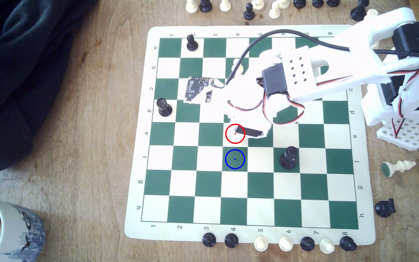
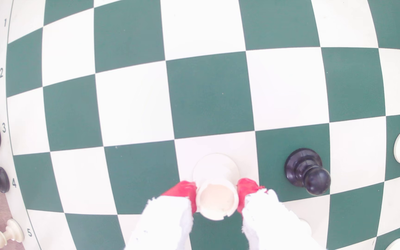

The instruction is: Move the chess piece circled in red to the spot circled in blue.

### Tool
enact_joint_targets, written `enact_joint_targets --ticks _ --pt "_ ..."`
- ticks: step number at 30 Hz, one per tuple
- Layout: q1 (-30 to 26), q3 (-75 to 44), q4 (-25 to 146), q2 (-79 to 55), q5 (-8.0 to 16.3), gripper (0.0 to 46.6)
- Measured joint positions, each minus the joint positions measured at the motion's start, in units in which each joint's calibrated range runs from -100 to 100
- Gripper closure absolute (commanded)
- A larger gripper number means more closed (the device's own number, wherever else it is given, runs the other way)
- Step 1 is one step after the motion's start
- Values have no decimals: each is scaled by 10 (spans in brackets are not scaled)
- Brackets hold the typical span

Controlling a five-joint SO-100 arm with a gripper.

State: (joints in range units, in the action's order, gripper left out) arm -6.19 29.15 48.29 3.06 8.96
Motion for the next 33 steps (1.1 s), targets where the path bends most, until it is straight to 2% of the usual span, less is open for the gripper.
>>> enact_joint_targets --ticks 10,19,27,33 --pt "-2 -40 61 51 0 460" --pt "-50 -53 72 65 0 464" --pt "-79 -68 32 -4 0 462" --pt "-78 -68 28 -25 0 461"
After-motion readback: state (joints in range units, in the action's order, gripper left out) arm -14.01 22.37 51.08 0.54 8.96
